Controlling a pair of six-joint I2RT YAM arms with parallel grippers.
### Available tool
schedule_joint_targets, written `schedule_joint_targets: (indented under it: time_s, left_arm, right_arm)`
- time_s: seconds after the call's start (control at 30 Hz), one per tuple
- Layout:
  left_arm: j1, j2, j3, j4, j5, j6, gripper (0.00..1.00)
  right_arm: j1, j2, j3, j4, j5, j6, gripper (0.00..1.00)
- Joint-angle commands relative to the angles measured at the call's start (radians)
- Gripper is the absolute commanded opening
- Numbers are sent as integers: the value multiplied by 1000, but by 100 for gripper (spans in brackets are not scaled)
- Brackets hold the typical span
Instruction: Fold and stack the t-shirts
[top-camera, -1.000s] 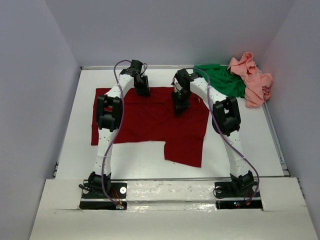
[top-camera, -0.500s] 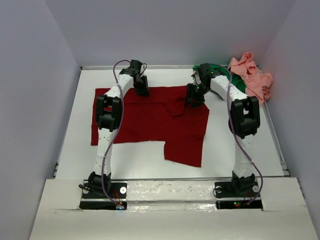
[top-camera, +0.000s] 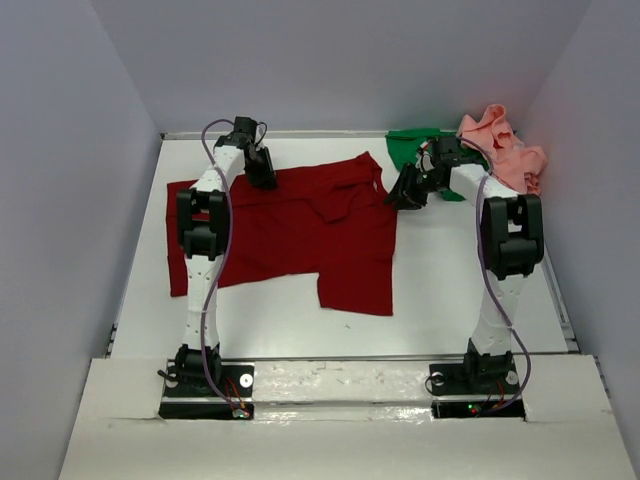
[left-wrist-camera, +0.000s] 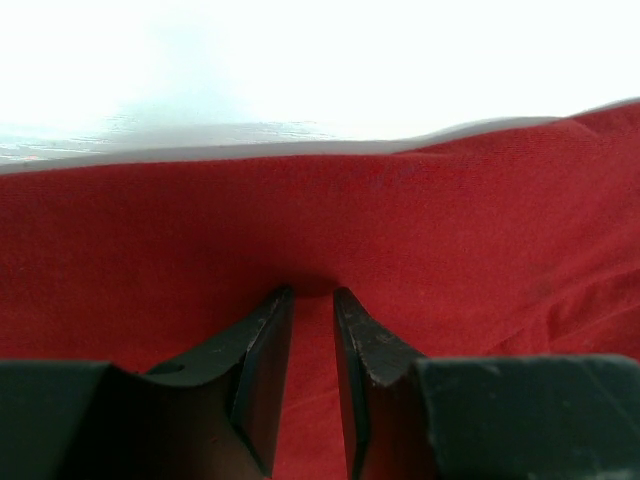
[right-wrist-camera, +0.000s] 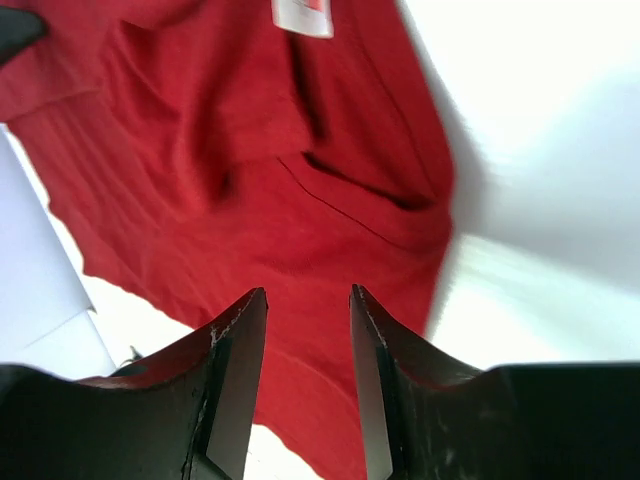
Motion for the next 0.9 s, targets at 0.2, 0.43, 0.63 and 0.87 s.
schedule_joint_targets:
  time_s: [0.2, 0.43, 0.63, 0.87]
  left_arm:
    - [0, -4, -27, -68, -56, 24, 38]
    - [0, -4, -31, -71, -65, 30, 38]
    - [0, -15, -33, -73, -75, 30, 38]
    - [0, -18, -38, -77, -76, 30, 38]
  right_arm:
    - [10, 74, 80, 134, -77, 57, 43]
    - [32, 145, 135, 143, -79, 56, 43]
    - [50, 193, 180, 146, -70, 51, 43]
    - [59, 252, 249, 144, -71, 53, 43]
